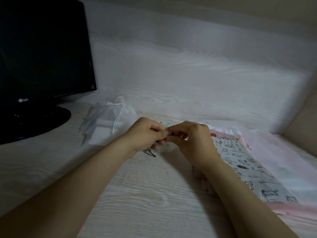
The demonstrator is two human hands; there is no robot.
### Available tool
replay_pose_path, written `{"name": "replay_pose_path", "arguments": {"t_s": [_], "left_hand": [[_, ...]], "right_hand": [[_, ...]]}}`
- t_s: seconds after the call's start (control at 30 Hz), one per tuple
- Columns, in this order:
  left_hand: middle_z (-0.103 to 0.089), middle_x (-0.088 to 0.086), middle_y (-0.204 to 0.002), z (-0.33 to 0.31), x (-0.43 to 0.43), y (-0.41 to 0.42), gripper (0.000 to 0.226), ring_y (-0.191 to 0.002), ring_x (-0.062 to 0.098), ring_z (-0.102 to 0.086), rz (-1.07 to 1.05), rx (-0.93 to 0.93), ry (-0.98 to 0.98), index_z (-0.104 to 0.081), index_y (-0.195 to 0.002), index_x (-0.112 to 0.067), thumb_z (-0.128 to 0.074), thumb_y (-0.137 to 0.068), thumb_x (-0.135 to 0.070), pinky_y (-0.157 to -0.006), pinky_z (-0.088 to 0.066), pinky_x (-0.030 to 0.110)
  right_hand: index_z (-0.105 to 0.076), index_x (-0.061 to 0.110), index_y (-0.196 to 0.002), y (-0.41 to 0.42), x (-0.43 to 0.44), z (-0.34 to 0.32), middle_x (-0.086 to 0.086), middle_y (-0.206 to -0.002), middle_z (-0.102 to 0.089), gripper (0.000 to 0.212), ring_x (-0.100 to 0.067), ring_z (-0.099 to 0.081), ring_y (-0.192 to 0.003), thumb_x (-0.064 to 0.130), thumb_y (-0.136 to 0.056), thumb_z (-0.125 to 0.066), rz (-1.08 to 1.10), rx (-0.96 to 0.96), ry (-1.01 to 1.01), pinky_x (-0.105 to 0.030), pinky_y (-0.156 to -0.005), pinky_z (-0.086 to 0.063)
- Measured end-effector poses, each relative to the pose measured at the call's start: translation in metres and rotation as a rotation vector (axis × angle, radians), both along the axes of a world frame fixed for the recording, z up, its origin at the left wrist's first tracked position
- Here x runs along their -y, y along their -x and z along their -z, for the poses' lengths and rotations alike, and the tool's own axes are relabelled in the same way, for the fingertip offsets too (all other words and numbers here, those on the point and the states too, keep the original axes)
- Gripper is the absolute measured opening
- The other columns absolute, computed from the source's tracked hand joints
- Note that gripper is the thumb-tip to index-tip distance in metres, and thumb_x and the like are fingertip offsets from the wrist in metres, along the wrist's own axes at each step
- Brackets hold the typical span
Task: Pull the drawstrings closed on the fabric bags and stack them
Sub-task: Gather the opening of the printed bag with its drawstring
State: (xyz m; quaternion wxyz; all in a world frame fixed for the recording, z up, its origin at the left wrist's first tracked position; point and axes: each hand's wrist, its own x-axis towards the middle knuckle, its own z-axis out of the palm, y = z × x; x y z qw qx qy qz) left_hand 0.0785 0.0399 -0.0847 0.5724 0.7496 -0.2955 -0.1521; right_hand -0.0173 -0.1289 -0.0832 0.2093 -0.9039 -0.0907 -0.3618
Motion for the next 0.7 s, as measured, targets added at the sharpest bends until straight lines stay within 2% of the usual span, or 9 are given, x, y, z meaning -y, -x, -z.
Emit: {"name": "replay_pose_path", "arguments": {"t_s": [0.1,0.2,0.3,0.4,0.5,0.53,0.6,0.63,0.7], "left_hand": [[-0.079,0.005,-0.085,0.000,0.001,0.000,0.012,-0.074,0.023,-0.072,0.004,-0.027,0.053,-0.085,-0.095,-0.022,-0.075,-0.099,-0.027,-0.073,-0.053,0.039],[-0.080,0.015,-0.100,0.000,0.002,-0.002,0.012,-0.089,0.028,-0.075,0.037,-0.082,0.091,-0.085,-0.101,-0.016,-0.073,-0.100,-0.021,-0.078,-0.055,0.037],[-0.080,0.015,-0.096,-0.003,0.002,0.000,0.012,-0.082,0.022,-0.067,0.063,-0.134,0.065,-0.084,-0.103,-0.012,-0.073,-0.100,-0.015,-0.078,-0.048,0.036],[-0.075,0.017,-0.088,-0.007,0.004,0.003,0.015,-0.074,0.017,-0.063,0.072,-0.210,0.098,-0.079,-0.103,0.007,-0.066,-0.095,0.006,-0.065,-0.048,0.026],[-0.065,0.021,-0.087,-0.010,0.006,0.007,0.014,-0.075,0.021,-0.058,0.083,-0.251,0.131,-0.070,-0.097,0.019,-0.060,-0.088,0.013,-0.060,-0.043,0.027],[-0.063,0.020,-0.089,-0.012,0.006,0.008,0.013,-0.072,0.020,-0.057,0.067,-0.272,0.150,-0.069,-0.097,0.014,-0.061,-0.087,0.014,-0.060,-0.042,0.028],[-0.065,0.014,-0.105,-0.012,0.004,0.007,0.032,-0.072,0.017,-0.060,-0.008,-0.259,0.159,-0.065,-0.110,-0.005,-0.070,-0.082,0.010,-0.063,-0.046,0.029],[-0.064,0.008,-0.116,-0.011,0.003,0.005,0.044,-0.081,0.016,-0.065,-0.067,-0.171,0.116,-0.065,-0.116,-0.015,-0.077,-0.078,0.003,-0.065,-0.049,0.029],[-0.062,-0.002,-0.122,-0.008,0.001,0.003,0.049,-0.101,0.016,-0.068,-0.148,0.037,0.015,-0.068,-0.111,-0.029,-0.086,-0.071,-0.009,-0.066,-0.055,0.028]], "right_hand": [[-0.082,0.027,-0.093,-0.002,-0.001,0.000,0.004,-0.079,-0.072,0.013,-0.012,-0.065,-0.068,0.017,-0.085,-0.082,0.023,0.048,0.049,-0.038,-0.065,-0.055],[-0.082,0.025,-0.094,-0.004,-0.001,0.003,0.001,-0.081,-0.071,0.011,-0.014,-0.065,-0.068,0.017,-0.087,-0.079,0.078,0.065,0.096,-0.038,-0.064,-0.054],[-0.080,0.022,-0.091,-0.005,-0.001,0.004,-0.001,-0.077,-0.068,0.010,-0.016,-0.063,-0.067,0.016,-0.089,-0.073,0.127,0.053,0.161,-0.037,-0.062,-0.051],[-0.079,0.021,-0.087,-0.008,-0.006,0.007,-0.002,-0.072,-0.066,0.014,-0.019,-0.061,-0.067,0.010,-0.085,-0.071,0.156,0.026,0.189,-0.033,-0.062,-0.046],[-0.081,0.020,-0.087,-0.009,-0.010,0.007,-0.003,-0.070,-0.069,0.018,-0.019,-0.061,-0.066,0.007,-0.081,-0.069,0.179,-0.002,0.167,-0.033,-0.062,-0.047],[-0.081,0.019,-0.085,-0.007,-0.012,0.006,-0.001,-0.068,-0.069,0.017,-0.015,-0.060,-0.063,0.008,-0.080,-0.069,0.176,-0.005,0.132,-0.033,-0.062,-0.048],[-0.080,0.018,-0.081,-0.004,-0.014,0.002,0.006,-0.064,-0.069,0.015,-0.010,-0.060,-0.060,0.008,-0.081,-0.069,0.144,-0.044,-0.021,-0.020,-0.058,-0.046],[-0.080,0.018,-0.081,-0.003,-0.014,0.001,0.008,-0.063,-0.070,0.015,-0.007,-0.061,-0.058,0.009,-0.082,-0.069,0.120,-0.095,-0.128,-0.015,-0.056,-0.043],[-0.080,0.019,-0.081,-0.003,-0.013,-0.001,0.007,-0.064,-0.072,0.016,-0.003,-0.059,-0.054,0.009,-0.086,-0.069,0.075,-0.240,-0.332,-0.016,-0.056,-0.044]]}}
